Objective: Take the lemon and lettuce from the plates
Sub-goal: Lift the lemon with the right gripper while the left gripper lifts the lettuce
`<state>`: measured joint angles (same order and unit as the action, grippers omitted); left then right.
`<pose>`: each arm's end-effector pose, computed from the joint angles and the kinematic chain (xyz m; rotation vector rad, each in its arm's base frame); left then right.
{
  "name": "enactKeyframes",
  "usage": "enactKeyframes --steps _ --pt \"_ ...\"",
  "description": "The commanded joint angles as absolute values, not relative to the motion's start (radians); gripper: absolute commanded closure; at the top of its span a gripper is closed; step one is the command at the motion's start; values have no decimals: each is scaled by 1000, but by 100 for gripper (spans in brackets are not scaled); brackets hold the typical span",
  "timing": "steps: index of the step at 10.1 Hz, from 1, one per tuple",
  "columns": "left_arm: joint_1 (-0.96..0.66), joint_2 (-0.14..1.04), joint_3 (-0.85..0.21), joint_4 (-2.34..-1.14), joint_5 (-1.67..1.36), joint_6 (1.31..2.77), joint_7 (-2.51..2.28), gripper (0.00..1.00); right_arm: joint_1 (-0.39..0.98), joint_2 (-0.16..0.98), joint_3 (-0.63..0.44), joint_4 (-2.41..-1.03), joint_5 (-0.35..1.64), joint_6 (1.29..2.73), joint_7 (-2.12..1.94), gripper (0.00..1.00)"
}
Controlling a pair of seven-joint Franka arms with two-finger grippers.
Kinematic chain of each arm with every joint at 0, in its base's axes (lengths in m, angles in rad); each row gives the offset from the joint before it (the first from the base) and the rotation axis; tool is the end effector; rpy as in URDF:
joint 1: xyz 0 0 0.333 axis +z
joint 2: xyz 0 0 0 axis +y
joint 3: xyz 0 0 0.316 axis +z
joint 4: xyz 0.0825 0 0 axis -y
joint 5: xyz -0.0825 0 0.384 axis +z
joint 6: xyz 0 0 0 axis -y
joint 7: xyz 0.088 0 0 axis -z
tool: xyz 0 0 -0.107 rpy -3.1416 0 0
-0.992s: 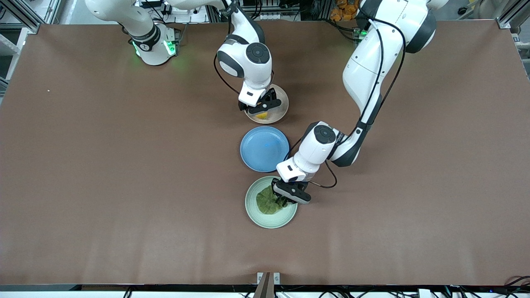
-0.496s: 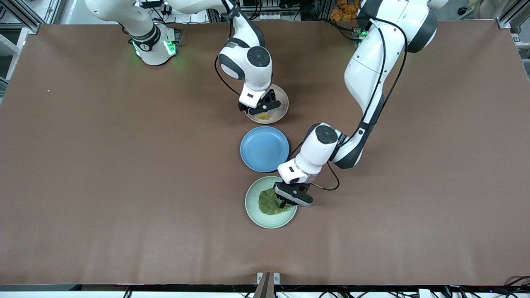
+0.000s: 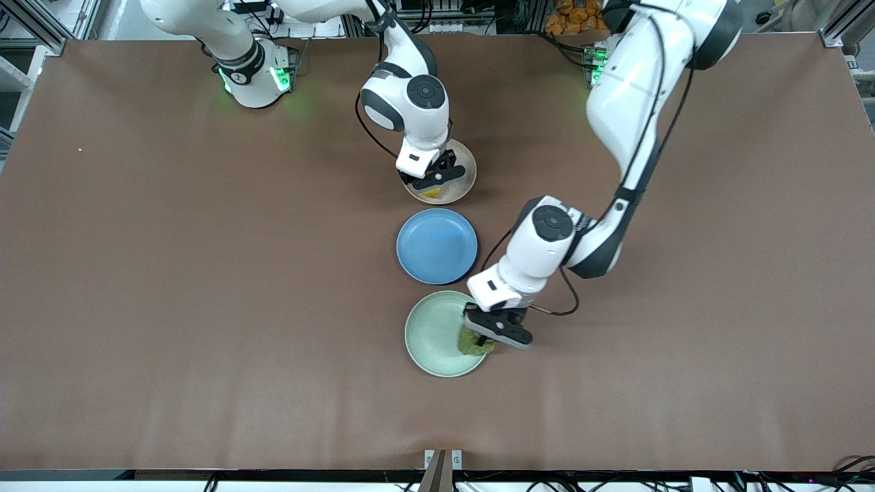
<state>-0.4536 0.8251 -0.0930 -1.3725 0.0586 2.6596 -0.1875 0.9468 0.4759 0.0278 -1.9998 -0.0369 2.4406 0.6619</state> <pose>0.6702 -0.3874 0.2737 2.8422 -0.5152 0.6280 0.3397 0.4999 0.2152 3.0645 0.5236 -0.0250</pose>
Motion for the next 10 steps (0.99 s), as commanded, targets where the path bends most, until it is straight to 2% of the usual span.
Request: enactKeyframes --steps 1,4,6,8,10 --pt "-350 694 -101 -1401 69 2440 -173 100 948 460 29 -2002 -32 2441 676 100" --pt "-134 678 -106 -1401 64 2292 -123 100 924 408 28 -1997 33 2392 655 100" --pt "-22 628 -106 -1397 66 2122 -121 100 878 364 25 -1994 80 2329 588 100" --pt "46 650 -100 -1423 77 2083 -83 100 774 310 25 -1991 95 2235 497 100" --pt "80 664 -101 -1465 75 2082 -49 100 647 307 21 -1987 95 2207 355 100"
